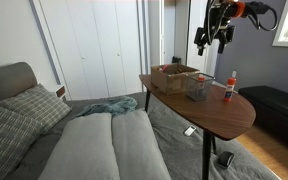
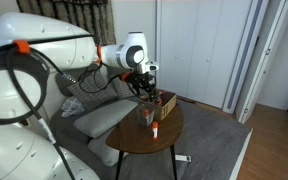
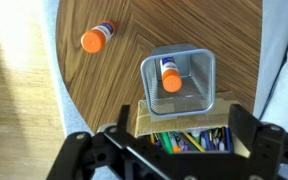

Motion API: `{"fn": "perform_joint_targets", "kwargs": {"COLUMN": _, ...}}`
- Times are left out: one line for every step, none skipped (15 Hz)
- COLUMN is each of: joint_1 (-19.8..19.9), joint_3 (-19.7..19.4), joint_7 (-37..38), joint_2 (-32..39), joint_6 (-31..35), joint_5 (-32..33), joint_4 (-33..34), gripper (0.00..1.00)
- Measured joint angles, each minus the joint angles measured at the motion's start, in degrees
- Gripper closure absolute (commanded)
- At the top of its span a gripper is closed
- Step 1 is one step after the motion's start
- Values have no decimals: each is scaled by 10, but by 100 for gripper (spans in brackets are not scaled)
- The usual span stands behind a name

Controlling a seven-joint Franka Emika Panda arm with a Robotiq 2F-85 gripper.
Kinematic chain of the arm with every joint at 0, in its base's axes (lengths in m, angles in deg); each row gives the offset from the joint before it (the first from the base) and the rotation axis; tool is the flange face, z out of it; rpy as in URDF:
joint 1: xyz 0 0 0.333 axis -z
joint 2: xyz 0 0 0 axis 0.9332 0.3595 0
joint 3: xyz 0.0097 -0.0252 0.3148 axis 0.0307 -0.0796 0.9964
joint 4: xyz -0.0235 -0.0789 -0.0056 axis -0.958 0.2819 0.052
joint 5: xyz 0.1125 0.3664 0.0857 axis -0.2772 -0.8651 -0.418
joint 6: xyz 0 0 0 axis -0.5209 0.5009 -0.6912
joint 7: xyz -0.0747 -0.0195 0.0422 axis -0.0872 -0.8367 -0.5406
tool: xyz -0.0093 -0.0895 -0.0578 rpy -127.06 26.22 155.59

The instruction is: Pick up the paper glue stick on the left and put in the desktop pen and pencil basket

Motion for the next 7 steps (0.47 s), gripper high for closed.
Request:
{"fn": "perform_joint_targets", "kwargs": {"joint_1": 0, "joint_3": -2, "joint_7": 0, "joint_2": -15, "joint_6": -12, "joint_5": 0, "joint_4": -2, "gripper": 0}}
{"fn": "perform_joint_targets", "kwargs": {"joint_1": 0, "joint_3": -4, "joint_7": 0, "joint_2": -30, "joint_6": -22, "joint_5": 0, "joint_4": -3, "gripper": 0}}
{"fn": "perform_joint_targets", "kwargs": {"joint_1": 0, "joint_3": -5, "joint_7": -1, "joint_2": -43, "joint_6": -30, "joint_5": 0, "joint_4": -4, "gripper": 0}}
{"fn": "perform_joint_targets", "kwargs": {"joint_1": 0, "joint_3": -5, "joint_7": -1, "joint_2": -55, "joint_6": -38, "joint_5": 0, "joint_4": -5, "gripper": 0}}
{"fn": "perform_joint_targets", "kwargs": {"joint_1": 0, "joint_3": -5, "joint_7": -1, "joint_2": -65, "joint_6": -43, "joint_5": 0, "joint_4": -6, "gripper": 0}}
{"fn": "perform_joint_targets", "kwargs": {"joint_1": 0, "joint_3": -5, "joint_7": -1, "joint_2": -72, "joint_6": -44, "joint_5": 0, "joint_4": -9, "gripper": 0}}
{"fn": "perform_joint_targets", "kwargs": {"joint_1": 0, "joint_3": -5, "joint_7": -1, "joint_2": -75, "joint_6": -44, "joint_5": 0, "joint_4": -12, "gripper": 0}}
